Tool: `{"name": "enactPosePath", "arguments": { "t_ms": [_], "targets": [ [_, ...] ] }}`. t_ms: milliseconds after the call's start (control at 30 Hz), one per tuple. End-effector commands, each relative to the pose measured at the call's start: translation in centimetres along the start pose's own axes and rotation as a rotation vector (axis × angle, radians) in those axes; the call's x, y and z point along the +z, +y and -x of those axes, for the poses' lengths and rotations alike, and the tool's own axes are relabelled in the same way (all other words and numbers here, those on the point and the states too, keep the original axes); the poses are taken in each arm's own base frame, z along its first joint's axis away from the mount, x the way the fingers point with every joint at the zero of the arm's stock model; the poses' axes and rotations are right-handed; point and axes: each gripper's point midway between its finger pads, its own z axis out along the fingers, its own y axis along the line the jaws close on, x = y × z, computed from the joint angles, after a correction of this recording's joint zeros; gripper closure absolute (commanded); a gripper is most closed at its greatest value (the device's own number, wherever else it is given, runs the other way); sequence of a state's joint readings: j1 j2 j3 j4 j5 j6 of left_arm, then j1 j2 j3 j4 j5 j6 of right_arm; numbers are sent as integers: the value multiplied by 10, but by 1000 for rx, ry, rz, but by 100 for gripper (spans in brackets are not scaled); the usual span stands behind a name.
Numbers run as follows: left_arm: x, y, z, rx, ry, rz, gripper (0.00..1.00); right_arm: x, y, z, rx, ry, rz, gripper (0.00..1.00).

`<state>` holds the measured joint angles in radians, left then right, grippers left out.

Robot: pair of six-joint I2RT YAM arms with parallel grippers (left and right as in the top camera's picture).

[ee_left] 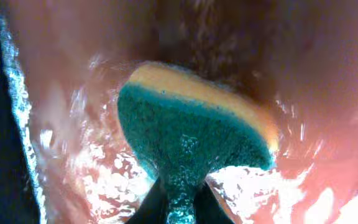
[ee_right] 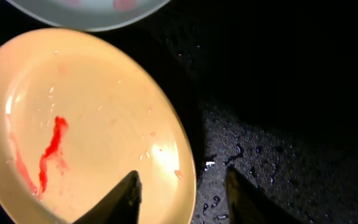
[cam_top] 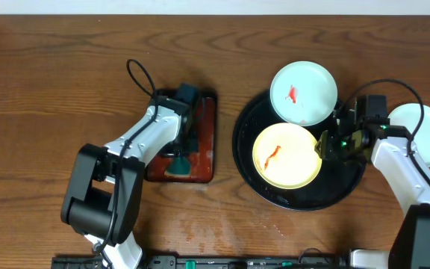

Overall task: Clean dirty plates on tray and stack at the side
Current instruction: 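Scrub the yellow plate with the sponge while the right gripper holds it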

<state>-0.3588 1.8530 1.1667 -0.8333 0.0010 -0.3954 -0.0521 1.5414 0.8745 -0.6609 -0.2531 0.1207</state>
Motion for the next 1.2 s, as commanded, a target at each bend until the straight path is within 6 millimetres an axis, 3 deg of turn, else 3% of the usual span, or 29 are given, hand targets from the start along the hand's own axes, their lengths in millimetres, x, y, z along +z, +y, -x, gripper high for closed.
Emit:
{"name": "enactPosePath", "arguments": {
  "t_ms": [0, 100, 233, 400, 467, 567, 700, 800, 1033, 1167],
  "targets": [
    [-37, -8, 14, 1, -49, -49, 93, 3, -3, 5, -1, -6, -6, 62],
    [-76, -13, 25, 7, -103, -85, 93, 9, -1, 9, -9, -12, 11, 69],
    [-128, -44, 30, 68, -189, -238, 93, 24, 7, 6, -58, 20, 78, 76],
    [-151, -86, 24, 152, -257, -365, 92, 47, 4, -9, -37, 111, 101, 86],
    [-149, -105, 20, 198, -270, -382, 93, 55, 5, -15, -46, 139, 123, 99],
    [-140, -132, 12, 237, -269, -407, 93, 57, 4, -18, -39, 154, 121, 99],
    [-125, -195, -10, 336, -226, -525, 93, 56, 4, -17, -50, 148, 108, 99],
    [-109, -228, -21, 385, -210, -561, 92, 58, 6, -19, -78, 155, 77, 99],
    [-50, -272, -30, 384, -162, -564, 92, 62, 11, -24, -119, 166, 21, 99],
    [-12, -273, -25, 374, -144, -512, 92, 63, 14, -25, -130, 169, 22, 99]
  ]
}}
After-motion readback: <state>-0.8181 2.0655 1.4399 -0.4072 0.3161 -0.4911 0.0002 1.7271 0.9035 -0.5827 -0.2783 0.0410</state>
